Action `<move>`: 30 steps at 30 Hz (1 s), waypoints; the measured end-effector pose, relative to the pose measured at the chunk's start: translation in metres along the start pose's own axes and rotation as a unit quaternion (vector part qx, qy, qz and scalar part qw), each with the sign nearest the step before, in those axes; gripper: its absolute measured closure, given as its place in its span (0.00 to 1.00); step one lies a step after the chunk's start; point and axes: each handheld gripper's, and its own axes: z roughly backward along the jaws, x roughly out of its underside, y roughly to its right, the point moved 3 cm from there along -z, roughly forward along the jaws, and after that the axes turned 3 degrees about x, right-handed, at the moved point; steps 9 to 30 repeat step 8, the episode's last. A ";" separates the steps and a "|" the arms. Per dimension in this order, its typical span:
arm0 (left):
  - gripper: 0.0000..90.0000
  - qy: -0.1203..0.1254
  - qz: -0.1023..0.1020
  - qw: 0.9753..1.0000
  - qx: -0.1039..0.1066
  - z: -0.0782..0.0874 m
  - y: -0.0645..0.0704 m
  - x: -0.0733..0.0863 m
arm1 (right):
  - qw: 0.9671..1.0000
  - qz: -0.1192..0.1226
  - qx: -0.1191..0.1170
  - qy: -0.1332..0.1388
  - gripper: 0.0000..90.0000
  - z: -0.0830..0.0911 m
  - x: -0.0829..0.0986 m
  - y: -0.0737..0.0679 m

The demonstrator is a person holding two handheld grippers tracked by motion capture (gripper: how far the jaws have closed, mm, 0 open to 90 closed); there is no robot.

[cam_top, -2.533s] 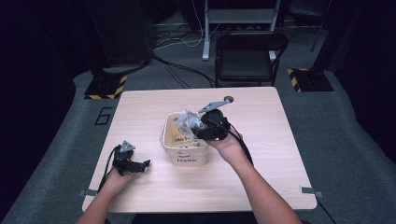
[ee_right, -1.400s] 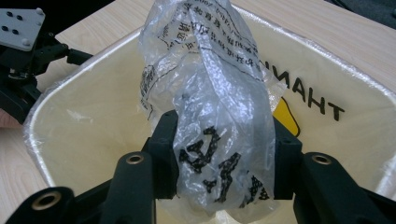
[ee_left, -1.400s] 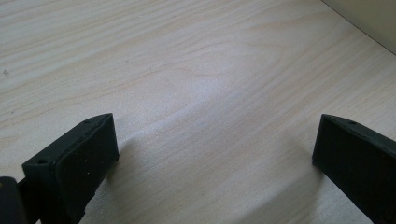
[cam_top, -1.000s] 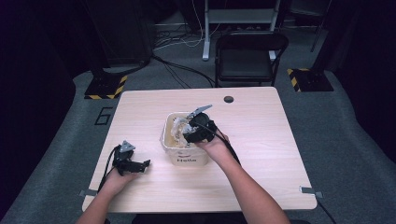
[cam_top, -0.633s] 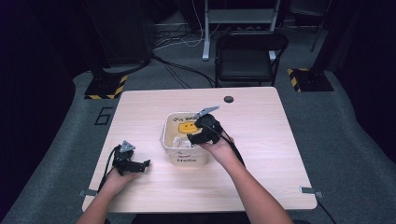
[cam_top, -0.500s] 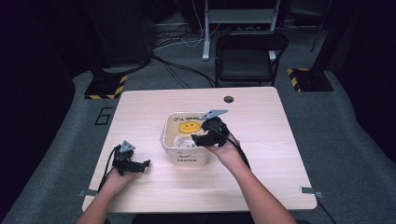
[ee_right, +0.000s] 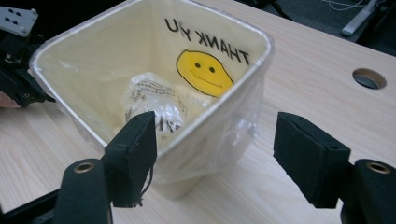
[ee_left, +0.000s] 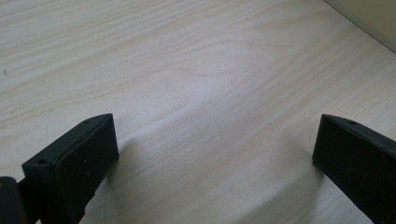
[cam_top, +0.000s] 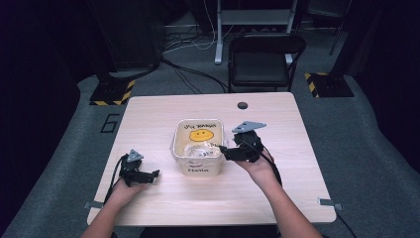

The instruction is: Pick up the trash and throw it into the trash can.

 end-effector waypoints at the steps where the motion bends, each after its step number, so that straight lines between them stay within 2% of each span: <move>1: 0.00 0.000 0.000 1.000 0.000 0.000 0.000 0.000 | 1.000 0.000 0.000 0.000 0.33 0.000 0.000 0.000; 5: 0.00 0.000 0.000 1.000 0.000 0.000 0.000 0.000 | 1.000 -0.011 0.009 0.000 0.32 0.004 0.013 0.009; 8: 0.00 0.000 0.000 1.000 0.000 0.000 0.000 0.000 | 1.000 -0.012 0.019 0.006 0.27 0.009 0.031 0.021; 30: 0.00 0.000 0.000 1.000 0.000 0.000 0.000 0.000 | 1.000 -0.012 0.019 0.006 0.27 0.009 0.031 0.021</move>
